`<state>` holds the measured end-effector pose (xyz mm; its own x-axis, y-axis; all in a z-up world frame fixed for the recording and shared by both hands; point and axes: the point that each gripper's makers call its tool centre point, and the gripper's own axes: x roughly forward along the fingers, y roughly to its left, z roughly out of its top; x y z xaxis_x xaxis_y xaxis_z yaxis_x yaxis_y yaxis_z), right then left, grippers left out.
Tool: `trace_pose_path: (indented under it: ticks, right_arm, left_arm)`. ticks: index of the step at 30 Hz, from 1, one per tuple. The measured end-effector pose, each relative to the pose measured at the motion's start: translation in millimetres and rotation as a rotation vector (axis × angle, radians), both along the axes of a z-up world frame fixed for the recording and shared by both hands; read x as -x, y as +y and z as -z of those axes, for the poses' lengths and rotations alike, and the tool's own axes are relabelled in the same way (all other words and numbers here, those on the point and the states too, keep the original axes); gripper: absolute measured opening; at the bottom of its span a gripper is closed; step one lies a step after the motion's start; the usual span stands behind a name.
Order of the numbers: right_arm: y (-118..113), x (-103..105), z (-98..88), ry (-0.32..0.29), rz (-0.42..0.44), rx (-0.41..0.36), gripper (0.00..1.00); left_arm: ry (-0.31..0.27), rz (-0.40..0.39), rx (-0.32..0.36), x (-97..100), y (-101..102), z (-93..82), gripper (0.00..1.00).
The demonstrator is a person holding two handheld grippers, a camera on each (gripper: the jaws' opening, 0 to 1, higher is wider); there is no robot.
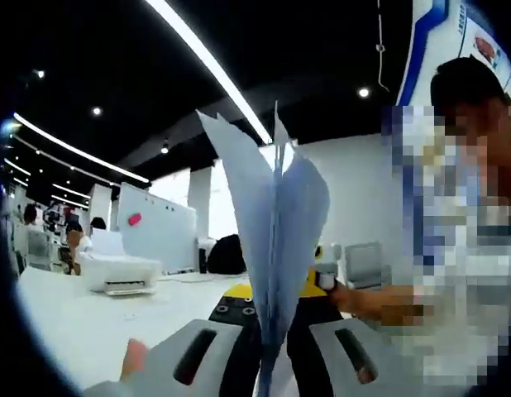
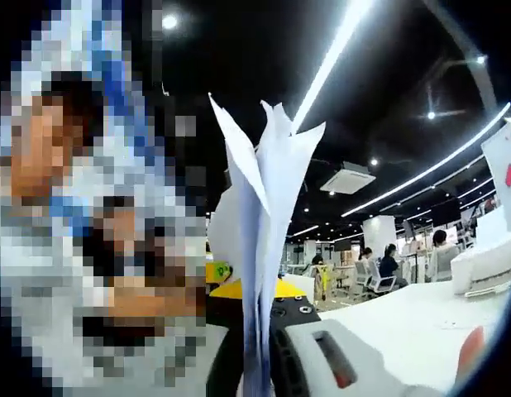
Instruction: Organize the stack of printing papers by aligning and flattening the scattered papers on the table
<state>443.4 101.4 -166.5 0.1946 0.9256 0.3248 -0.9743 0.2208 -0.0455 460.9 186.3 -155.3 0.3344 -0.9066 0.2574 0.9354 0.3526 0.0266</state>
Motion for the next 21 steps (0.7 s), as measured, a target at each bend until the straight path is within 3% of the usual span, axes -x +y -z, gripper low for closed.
trace_pose_path:
  ticks: [2, 3, 5, 11, 14, 18, 21]
  right_arm:
    - [-1.2, -4.6, 7.9, 0.019, 0.019, 0.018, 0.18]
    - [-1.4, -7.2, 18.6, 0.051, 0.027, 0.059, 0.18]
    - [-4.6, -8.4, 18.5, 0.038, 0.046, 0.057, 0.18]
    - [-16.5, -12.0, 12.6, 0.041, 0.082, 0.072, 0.17]
    - [-13.0, -11.2, 14.4, 0.025, 0.105, 0.097, 0.17]
    - [-15.4, -13.1, 23.1, 0.03, 0.162, 0.147, 0.28]
    - [-32.3, -27.3, 36.9, 0.041, 0.321, 0.2, 0.42]
  left_arm:
    - [0.025, -0.027, -0.013, -4.9, 0.6, 8.1, 0.27]
    - [0.028, -0.043, -0.02, -7.5, 0.2, 13.8, 0.26]
    - [0.037, -0.034, -0.013, -5.9, -0.3, 18.3, 0.25]
    - [0.028, -0.054, 0.015, -9.8, 3.9, 9.6, 0.25]
    - [0.021, -0.046, 0.02, -8.7, -3.3, 8.8, 0.25]
    - [0.017, -0.042, 0.01, -7.9, -8.2, 10.5, 0.16]
    - [-0.004, -0.038, 0.01, -6.2, -12.9, 10.8, 0.11]
